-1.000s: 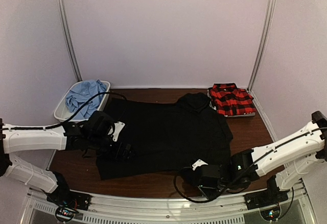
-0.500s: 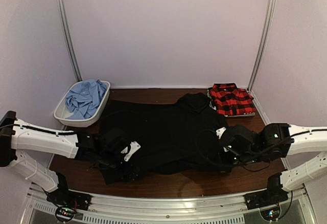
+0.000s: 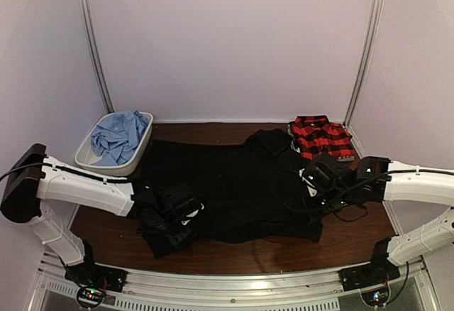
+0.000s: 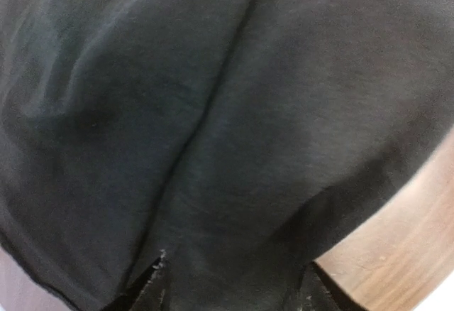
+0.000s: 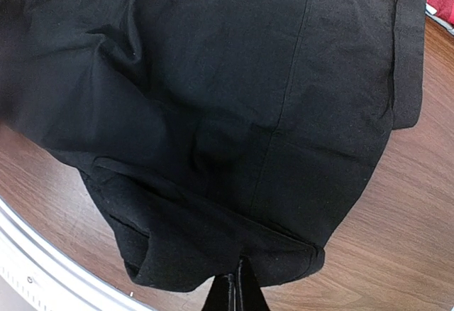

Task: Fold and stack the long sleeve shirts
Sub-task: Pick up the flattened shirt from the center of the board.

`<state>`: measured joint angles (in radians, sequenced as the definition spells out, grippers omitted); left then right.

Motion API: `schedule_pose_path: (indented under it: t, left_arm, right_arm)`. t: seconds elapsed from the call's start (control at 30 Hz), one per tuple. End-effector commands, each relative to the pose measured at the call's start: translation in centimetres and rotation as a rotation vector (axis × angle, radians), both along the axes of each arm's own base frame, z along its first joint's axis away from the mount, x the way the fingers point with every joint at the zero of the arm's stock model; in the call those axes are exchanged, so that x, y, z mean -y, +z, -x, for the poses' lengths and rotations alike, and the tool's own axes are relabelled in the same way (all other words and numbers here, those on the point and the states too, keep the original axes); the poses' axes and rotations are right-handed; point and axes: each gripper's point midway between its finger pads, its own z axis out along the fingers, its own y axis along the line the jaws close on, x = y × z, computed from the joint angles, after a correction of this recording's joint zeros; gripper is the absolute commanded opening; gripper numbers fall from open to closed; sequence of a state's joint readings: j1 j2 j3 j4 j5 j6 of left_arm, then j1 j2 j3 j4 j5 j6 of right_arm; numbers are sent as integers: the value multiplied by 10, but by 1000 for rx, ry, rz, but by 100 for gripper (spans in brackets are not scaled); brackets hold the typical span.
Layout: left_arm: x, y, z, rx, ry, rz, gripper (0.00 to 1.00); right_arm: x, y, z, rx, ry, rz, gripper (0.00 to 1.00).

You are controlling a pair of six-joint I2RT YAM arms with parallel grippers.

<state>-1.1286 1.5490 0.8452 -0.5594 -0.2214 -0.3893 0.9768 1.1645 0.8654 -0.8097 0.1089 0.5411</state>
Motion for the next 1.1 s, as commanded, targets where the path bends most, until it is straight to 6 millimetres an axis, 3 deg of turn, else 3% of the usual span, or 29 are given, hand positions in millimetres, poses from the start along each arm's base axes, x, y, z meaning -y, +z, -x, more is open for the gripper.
schedule_pose_path:
  t: [0.0, 0.23, 0.43, 0.7, 0.9, 1.03, 1.07]
  left_arm:
    - [-10, 7, -7, 54, 41, -88, 55]
    - [1, 6, 4, -9, -2, -47, 34]
    - [13, -2, 26, -116, -59, 15, 39]
    - [13, -12, 32, -153, -72, -16, 45]
    - [7, -20, 29, -147, -56, -68, 27]
    - [7, -14, 27, -135, -51, -72, 1]
    - [7, -10, 26, -127, -49, -71, 0]
  right_arm:
    - [-6, 9, -11, 15, 29, -14, 0]
    - [-2, 12, -19, 20, 20, -13, 0]
    - [1, 13, -19, 19, 15, -14, 0]
    - [1, 12, -18, 17, 12, -28, 0]
    - [3, 11, -17, 15, 10, -26, 0]
    - [4, 10, -15, 11, 10, -24, 0]
    - [5, 11, -14, 8, 12, -27, 0]
